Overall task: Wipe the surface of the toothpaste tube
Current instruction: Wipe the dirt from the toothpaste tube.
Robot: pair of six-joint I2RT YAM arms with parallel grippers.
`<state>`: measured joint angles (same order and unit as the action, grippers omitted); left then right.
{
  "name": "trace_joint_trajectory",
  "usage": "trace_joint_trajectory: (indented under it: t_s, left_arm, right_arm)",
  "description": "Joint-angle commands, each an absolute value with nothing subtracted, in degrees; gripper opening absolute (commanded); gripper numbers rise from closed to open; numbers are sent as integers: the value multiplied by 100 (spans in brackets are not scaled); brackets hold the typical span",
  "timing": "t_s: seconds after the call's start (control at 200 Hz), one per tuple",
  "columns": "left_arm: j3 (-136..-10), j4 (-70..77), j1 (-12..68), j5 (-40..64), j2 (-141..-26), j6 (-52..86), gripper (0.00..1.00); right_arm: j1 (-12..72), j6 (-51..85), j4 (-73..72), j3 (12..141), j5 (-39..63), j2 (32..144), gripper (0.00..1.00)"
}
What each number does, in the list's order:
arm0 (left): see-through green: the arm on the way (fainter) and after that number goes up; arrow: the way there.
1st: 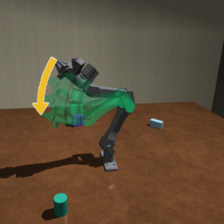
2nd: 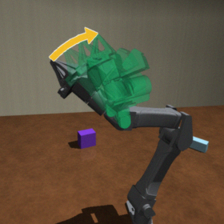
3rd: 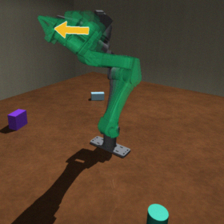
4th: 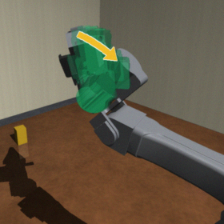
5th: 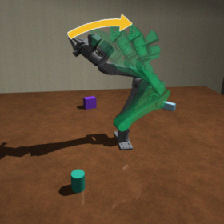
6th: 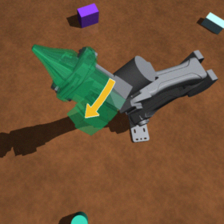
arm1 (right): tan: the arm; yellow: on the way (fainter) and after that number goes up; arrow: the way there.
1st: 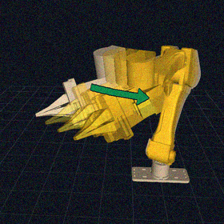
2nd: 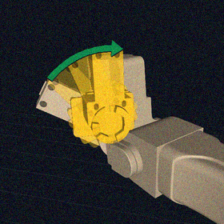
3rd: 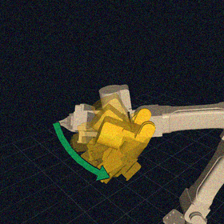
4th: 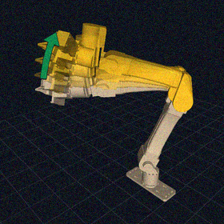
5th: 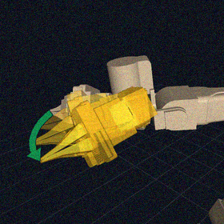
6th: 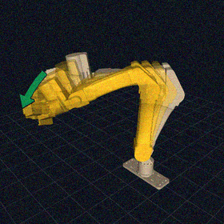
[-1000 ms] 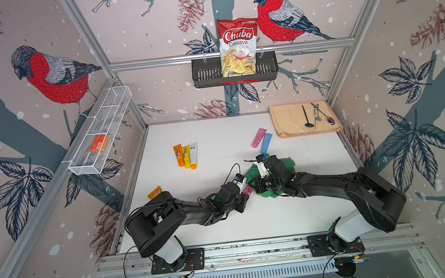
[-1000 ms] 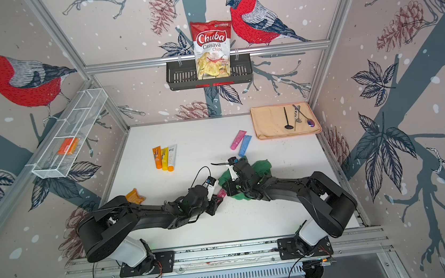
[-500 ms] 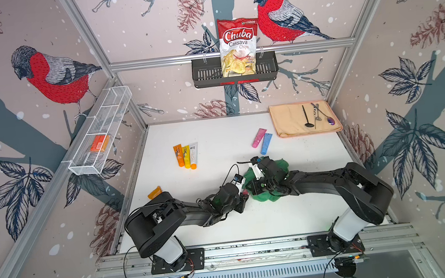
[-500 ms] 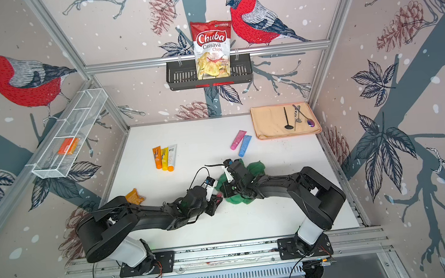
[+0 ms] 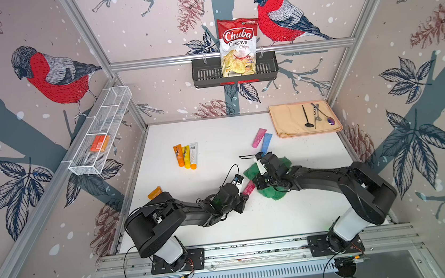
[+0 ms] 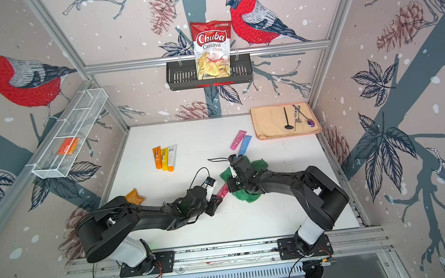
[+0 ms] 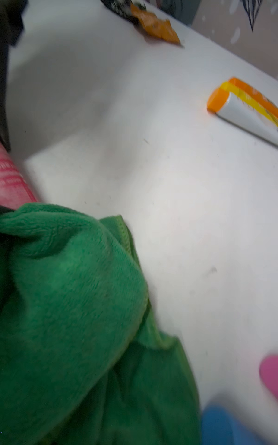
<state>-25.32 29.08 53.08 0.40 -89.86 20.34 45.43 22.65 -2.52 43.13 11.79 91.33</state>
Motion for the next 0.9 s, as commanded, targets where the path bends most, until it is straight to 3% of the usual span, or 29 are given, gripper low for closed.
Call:
trace_joint_trajectory:
  t_s: [0.0,0.155,0.63,0.795,0.895]
  left_arm:
    - [-2518,2703,5300,131,-8999,1951,13]
    - [-2507,2708,5298,123,-8991,1949,12]
    - [-2474,2703,5294,131,-8956,1960,12]
    - [-2510,2657,5298,148,-8971,1921,12]
    - [-2496,2698,5299,149,-8974,1925,12]
  right_arm:
    - [4813,2319,-429,4192,2117,8891,0]
    - [4993,2306,-429,4066,2256,8649,0]
    - [4097,2084,630,4792,176,10046,0]
    - [4049,2052,694,5020,179,9935,0]
    - [4256,2056,509,5054,677,9781,0]
